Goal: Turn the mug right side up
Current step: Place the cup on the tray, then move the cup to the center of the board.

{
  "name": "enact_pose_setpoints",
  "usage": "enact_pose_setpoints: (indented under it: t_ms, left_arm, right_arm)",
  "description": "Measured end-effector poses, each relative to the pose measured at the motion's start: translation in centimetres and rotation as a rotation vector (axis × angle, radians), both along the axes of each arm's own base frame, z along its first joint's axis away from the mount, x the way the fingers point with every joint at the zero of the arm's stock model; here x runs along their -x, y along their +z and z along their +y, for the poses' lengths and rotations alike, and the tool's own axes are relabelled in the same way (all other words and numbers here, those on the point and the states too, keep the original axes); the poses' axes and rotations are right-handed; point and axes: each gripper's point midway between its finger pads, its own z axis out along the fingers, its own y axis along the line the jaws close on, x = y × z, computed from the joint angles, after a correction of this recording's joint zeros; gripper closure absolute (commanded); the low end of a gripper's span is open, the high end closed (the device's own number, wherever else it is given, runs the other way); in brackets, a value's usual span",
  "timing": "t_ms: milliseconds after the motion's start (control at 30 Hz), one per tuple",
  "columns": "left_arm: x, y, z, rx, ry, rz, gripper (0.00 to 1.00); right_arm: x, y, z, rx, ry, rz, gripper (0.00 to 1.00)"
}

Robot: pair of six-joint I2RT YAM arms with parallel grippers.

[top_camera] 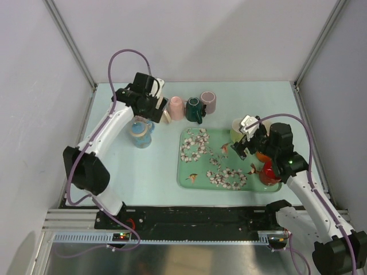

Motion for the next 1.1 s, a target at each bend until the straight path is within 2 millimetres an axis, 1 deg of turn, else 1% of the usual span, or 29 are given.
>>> enact_pose_setpoints:
  t_ms: [100, 167, 367, 433, 533, 667, 767, 833, 900, 967, 1100]
  left_arm:
    - [-1.2, -1.5, 1.3, -0.012, 0.044, 0.037, 0.08]
    - [-2.2, -2.3, 1.7, -0.018, 0.057, 0.055, 0.1]
    - [-6.2, -2.9, 1.3, -0.02, 0.067, 0.045, 0.16]
    - [-7.4, -3.1, 1.5, -0.02, 0.075, 0.037, 0.17]
    - [-8.4, -3.3, 2.5, -0.022, 0.098, 0.036, 0.19]
    - [-8.7, -4.0, 4.0, -0.023, 0.132, 0.049, 0.18]
    - [-8.0, -4.8, 4.5, -0.019, 0.144, 0.072, 0.14]
    - [-6.5, -5.9, 4.5, -0.009, 0.141, 0.113, 0.13]
    - [-4.5, -6.8, 4.6, -0.004, 0.132, 0.157, 0.12]
    - [-3.1, -7.3, 4.7, -0.004, 0.125, 0.184, 0.12]
    - [-1.2, -7.8, 4.9, -0.003, 0.119, 0.212, 0.13]
  right_arm:
    - [1.1, -0.6, 0.8, -0.009, 0.035, 0.046, 0.04]
    - [1.5, -1.1, 0.8, -0.012, 0.04, 0.075, 0.05]
    - [2.2, -1.8, 1.2, -0.024, 0.056, 0.122, 0.07]
    - [2.4, -1.8, 1.2, -0.028, 0.059, 0.128, 0.07]
    - [2.4, -1.9, 1.2, -0.031, 0.06, 0.134, 0.08]
    - [2.3, -1.9, 0.9, -0.044, 0.045, 0.143, 0.08]
    - [2.2, -1.8, 0.4, -0.054, 0.027, 0.147, 0.08]
    - [2.2, -1.7, 0.2, -0.059, 0.019, 0.147, 0.09]
    - [2.2, -1.7, 0.1, -0.065, 0.014, 0.149, 0.09]
    - [2.3, -1.8, 0.2, -0.073, 0.015, 0.157, 0.09]
    - [2.6, -2.4, 0.4, -0.083, 0.024, 0.178, 0.09]
